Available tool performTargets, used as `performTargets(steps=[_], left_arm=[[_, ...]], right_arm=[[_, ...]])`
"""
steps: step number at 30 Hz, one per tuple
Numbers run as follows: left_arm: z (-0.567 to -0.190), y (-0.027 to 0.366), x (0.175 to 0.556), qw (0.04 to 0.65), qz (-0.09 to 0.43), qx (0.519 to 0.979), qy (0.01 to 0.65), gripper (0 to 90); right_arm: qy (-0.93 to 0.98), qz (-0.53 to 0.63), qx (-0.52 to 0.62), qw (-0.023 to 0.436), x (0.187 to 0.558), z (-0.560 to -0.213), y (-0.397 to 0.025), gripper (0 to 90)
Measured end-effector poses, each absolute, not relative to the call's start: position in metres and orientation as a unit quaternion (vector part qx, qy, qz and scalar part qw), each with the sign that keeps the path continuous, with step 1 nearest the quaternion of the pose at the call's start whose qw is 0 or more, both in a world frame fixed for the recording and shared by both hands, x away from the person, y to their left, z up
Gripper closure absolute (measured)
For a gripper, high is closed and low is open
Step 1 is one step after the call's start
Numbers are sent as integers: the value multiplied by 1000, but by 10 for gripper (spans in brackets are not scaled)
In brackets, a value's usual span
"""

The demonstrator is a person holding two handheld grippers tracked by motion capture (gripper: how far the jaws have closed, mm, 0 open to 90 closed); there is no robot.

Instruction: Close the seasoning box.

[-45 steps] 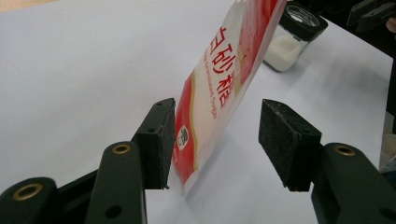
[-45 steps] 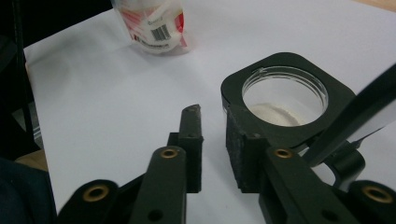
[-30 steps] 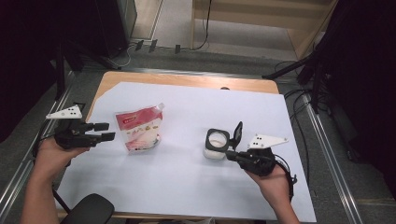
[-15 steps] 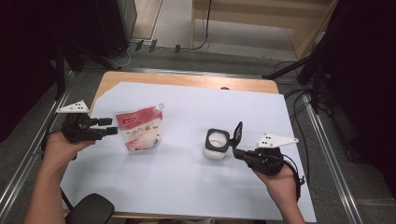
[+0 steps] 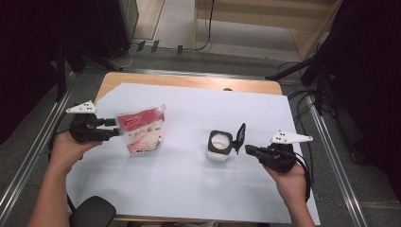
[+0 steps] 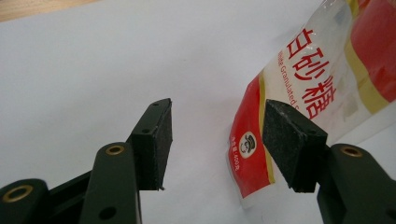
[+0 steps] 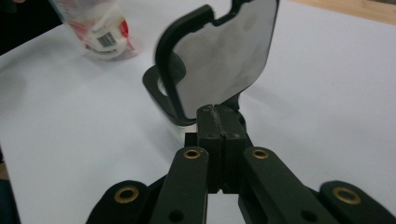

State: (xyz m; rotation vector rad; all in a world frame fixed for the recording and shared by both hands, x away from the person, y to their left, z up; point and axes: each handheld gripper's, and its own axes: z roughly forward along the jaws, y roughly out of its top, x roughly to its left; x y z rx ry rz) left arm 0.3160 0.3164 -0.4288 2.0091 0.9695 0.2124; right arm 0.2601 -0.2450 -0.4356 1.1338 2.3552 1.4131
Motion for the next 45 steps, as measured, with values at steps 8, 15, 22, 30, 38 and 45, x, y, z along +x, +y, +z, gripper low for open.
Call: performTargets(steps=[8,15,22,30,38,45], left_arm=[[-429,315,317,435,92,809,385,443],[-429,316,316,433,91,807,390,440],[-429,316,316,433,89,808,390,436],[-429,315,315,432,90,808,390,435],[-430,315,316,429,92,810,390,436],[-430,316,315,430,90,810,389,437]], right_arm=[[771,481,409,83,279,-439,-244,900],[775,477,406,91,293,-435,-236,900],[777,470,408,93,297,-432,-234,900],[780,468,403,97,299,-426,-227,900],[778,477,395,104,296,-420,-225,900],[779,479,391,106,295,-421,-218,900]])
